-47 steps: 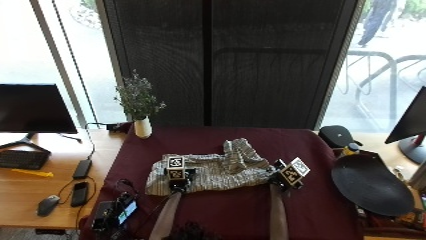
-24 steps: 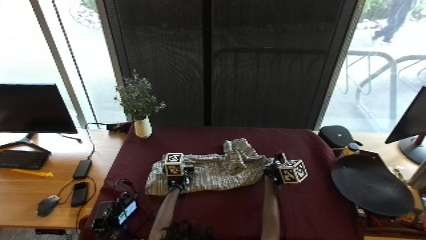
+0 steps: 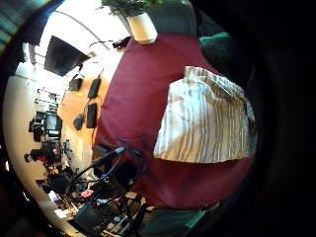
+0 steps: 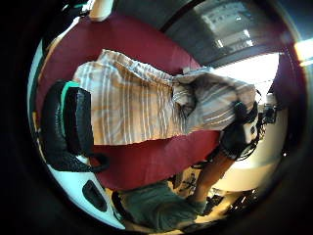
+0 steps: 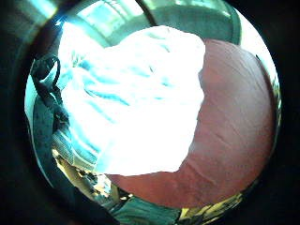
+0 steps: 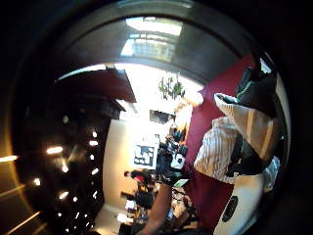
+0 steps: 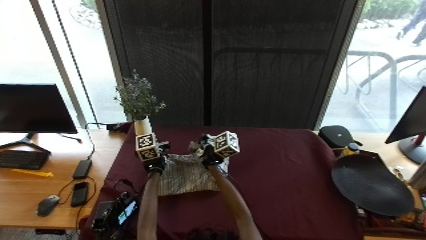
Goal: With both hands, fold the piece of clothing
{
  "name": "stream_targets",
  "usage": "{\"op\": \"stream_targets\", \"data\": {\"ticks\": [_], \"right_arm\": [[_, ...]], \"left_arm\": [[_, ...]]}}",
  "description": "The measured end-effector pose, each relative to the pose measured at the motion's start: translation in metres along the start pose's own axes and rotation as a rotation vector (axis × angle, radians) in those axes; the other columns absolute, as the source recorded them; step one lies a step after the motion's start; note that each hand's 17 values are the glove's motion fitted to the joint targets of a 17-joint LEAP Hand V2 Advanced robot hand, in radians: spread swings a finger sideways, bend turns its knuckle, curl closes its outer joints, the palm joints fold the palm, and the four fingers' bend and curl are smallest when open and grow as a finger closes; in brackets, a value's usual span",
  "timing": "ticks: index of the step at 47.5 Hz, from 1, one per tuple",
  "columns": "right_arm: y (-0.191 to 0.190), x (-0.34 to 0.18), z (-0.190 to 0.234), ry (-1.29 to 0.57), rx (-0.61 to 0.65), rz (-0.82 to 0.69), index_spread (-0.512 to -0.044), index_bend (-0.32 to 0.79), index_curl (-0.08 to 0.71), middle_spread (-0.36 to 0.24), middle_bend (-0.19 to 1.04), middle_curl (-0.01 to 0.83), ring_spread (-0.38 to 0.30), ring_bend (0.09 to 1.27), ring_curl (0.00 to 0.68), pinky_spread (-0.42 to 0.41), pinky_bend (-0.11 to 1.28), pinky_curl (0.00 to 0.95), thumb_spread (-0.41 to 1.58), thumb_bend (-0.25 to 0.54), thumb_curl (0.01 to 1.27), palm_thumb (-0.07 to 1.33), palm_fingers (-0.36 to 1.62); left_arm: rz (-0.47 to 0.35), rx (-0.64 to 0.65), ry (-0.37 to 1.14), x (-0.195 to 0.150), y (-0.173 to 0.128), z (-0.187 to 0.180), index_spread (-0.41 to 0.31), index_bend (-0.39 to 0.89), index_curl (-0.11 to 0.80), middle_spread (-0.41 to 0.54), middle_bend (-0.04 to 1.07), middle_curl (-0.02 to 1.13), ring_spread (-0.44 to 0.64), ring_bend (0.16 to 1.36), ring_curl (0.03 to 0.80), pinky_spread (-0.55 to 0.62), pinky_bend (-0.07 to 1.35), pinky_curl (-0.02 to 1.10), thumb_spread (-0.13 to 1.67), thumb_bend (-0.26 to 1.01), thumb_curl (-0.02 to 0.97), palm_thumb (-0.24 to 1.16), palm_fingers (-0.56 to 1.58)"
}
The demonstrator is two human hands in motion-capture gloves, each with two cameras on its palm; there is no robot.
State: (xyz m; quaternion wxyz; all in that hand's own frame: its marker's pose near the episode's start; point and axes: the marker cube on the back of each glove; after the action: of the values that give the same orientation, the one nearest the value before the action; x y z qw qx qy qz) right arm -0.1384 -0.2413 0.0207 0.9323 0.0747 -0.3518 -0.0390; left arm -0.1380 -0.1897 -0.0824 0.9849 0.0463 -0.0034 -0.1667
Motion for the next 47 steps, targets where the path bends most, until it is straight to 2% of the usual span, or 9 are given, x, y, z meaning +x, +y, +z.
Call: {"op": "stream_targets", "data": {"ticks": [4, 11, 18, 23, 29, 31, 34, 35, 47], "right_arm": [[0.009, -0.012, 0.047, 0.103, -0.069, -0.070, -0.274, 0.15, 0.352, -0.209, 0.14, 0.331, -0.269, 0.58, 0.431, -0.335, 0.65, 0.364, 0.52, -0.025, 0.64, 1.11, 1.13], [0.046, -0.010, 0.128, 0.196, -0.263, 0.051, -0.278, 0.15, 0.365, -0.213, 0.14, 0.332, -0.275, 0.57, 0.433, -0.336, 0.64, 0.365, 0.49, -0.029, 0.65, 1.11, 1.13], [0.061, 0.007, 0.166, 0.225, -0.336, 0.040, -0.282, 0.14, 0.367, -0.241, 0.14, 0.331, -0.278, 0.57, 0.436, -0.337, 0.64, 0.367, 0.48, -0.027, 0.67, 1.11, 1.13], [0.073, 0.006, 0.170, -0.121, -0.637, -0.082, -0.288, -0.01, 0.301, -0.241, 0.11, 0.320, -0.277, 0.63, 0.449, -0.335, 0.72, 0.388, 0.57, -0.031, 0.66, 1.09, 1.02], [0.075, 0.008, 0.134, -0.371, -0.897, -0.121, -0.289, 0.06, 0.278, -0.198, 0.11, 0.298, -0.201, 0.66, 0.467, -0.234, 0.73, 0.405, 0.77, -0.026, 0.62, 1.03, 0.80], [0.074, 0.011, 0.118, -0.390, -0.949, -0.136, -0.290, 0.14, 0.292, -0.171, 0.15, 0.304, -0.161, 0.59, 0.448, -0.157, 0.68, 0.394, 0.86, -0.030, 0.60, 0.99, 0.70], [0.070, 0.016, 0.096, -0.308, -0.935, -0.130, -0.289, 0.14, 0.289, -0.151, 0.15, 0.303, -0.137, 0.58, 0.441, -0.115, 0.67, 0.385, 0.94, -0.019, 0.58, 0.98, 0.70], [0.068, 0.018, 0.089, -0.249, -0.909, -0.120, -0.275, 0.20, 0.308, -0.116, 0.24, 0.328, -0.121, 0.50, 0.412, -0.071, 0.61, 0.363, 0.97, -0.026, 0.58, 0.96, 0.75], [0.034, 0.050, -0.036, 0.580, -0.543, -0.041, -0.238, 0.22, 0.372, -0.059, 0.27, 0.378, -0.074, 0.32, 0.360, 0.067, 0.42, 0.307, 1.16, -0.020, 0.52, 0.89, 0.89]], "left_arm": [[-0.018, -0.005, 0.015, -0.013, 0.002, -0.004, -0.070, 0.11, 0.294, -0.036, 0.25, 0.43, 0.13, 0.55, 0.367, 0.21, 0.47, 0.42, 1.54, 0.07, 0.236, 0.44, 0.42], [-0.048, -0.012, 0.079, -0.027, 0.000, 0.005, -0.071, 0.11, 0.287, -0.038, 0.25, 0.43, 0.12, 0.56, 0.364, 0.20, 0.47, 0.42, 1.54, 0.08, 0.247, 0.48, 0.42], [-0.049, -0.001, 0.062, -0.031, -0.002, 0.013, -0.069, 0.10, 0.273, -0.039, 0.24, 0.44, 0.12, 0.57, 0.363, 0.20, 0.49, 0.43, 1.54, 0.10, 0.255, 0.51, 0.41], [-0.031, 0.002, 0.072, -0.030, 0.001, 0.009, -0.069, 0.10, 0.267, -0.042, 0.24, 0.44, 0.12, 0.58, 0.363, 0.19, 0.49, 0.43, 1.54, 0.11, 0.259, 0.53, 0.41], [-0.029, 0.009, 0.093, -0.021, 0.008, 0.001, -0.069, 0.11, 0.260, -0.043, 0.24, 0.44, 0.11, 0.59, 0.362, 0.19, 0.50, 0.43, 1.54, 0.11, 0.263, 0.54, 0.41], [-0.020, 0.013, 0.090, -0.017, 0.006, 0.003, -0.069, 0.11, 0.258, -0.044, 0.24, 0.44, 0.11, 0.59, 0.362, 0.18, 0.50, 0.43, 1.53, 0.11, 0.263, 0.54, 0.41], [-0.006, 0.007, 0.094, -0.009, 0.007, 0.004, -0.069, 0.11, 0.256, -0.044, 0.24, 0.44, 0.11, 0.59, 0.361, 0.18, 0.50, 0.43, 1.53, 0.11, 0.265, 0.54, 0.41], [-0.002, 0.003, 0.096, -0.006, 0.008, 0.004, -0.069, 0.11, 0.255, -0.044, 0.24, 0.44, 0.11, 0.59, 0.360, 0.18, 0.50, 0.43, 1.52, 0.10, 0.266, 0.53, 0.41], [0.070, 0.023, 0.029, 0.039, 0.008, 0.022, -0.068, 0.12, 0.255, -0.045, 0.24, 0.44, 0.10, 0.59, 0.356, 0.18, 0.50, 0.43, 1.44, 0.04, 0.269, 0.48, 0.41]]}}
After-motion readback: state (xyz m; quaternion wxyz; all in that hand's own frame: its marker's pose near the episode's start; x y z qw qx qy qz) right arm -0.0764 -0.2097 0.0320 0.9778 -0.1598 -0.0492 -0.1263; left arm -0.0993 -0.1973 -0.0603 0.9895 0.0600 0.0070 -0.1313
